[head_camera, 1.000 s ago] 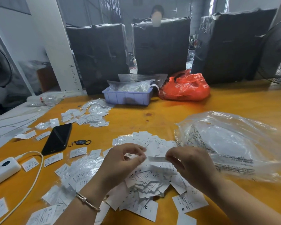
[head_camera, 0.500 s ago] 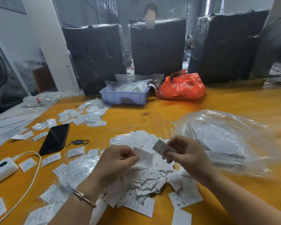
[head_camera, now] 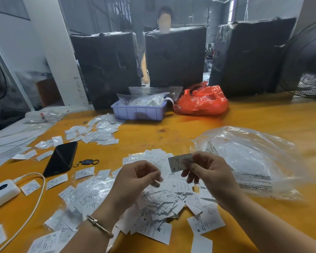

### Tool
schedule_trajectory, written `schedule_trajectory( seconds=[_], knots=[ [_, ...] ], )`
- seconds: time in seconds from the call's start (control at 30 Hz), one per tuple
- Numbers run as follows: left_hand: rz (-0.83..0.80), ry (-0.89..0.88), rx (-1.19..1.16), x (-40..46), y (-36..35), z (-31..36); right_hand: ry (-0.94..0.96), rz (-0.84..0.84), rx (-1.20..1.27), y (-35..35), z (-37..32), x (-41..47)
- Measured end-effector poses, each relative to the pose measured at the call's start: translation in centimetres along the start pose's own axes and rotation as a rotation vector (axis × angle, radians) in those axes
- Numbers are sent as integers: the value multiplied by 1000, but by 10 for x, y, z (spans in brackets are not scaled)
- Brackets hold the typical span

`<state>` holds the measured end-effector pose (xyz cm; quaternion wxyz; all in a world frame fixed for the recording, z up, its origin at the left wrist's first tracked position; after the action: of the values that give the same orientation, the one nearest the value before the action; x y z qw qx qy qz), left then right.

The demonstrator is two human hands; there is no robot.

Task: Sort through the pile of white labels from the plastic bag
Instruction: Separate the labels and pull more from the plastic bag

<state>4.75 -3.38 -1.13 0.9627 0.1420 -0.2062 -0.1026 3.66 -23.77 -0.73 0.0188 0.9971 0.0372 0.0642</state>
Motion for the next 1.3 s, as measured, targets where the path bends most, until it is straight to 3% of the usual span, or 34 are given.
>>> schedule_trajectory(
  seconds=[0.13, 0.67, 0.93, 1.3],
  knots=[
    [-34, 31, -117, -1, -8, -3, 67, 21, -24, -1, -3, -1],
    [-97, 5, -186, -4, -12, 8, 139, 43, 89, 5, -11, -3],
    [-117, -34, -190, -4, -13, 11, 299, 54, -1, 2, -28, -14],
    [-128, -70, -198, -4, -12, 15, 339, -9, -169, -3, -23, -13]
  ],
)
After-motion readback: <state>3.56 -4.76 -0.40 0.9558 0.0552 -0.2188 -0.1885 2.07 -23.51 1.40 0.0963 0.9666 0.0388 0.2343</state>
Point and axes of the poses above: each hand's wrist, its own x-axis towards the middle knuckle, its own y-axis out of the back of the hand, z = x × y, the point moved 5 cm from there along x, towards the middle knuckle, and after that the axes turned 12 degrees about -y, right-handed, at the moved point
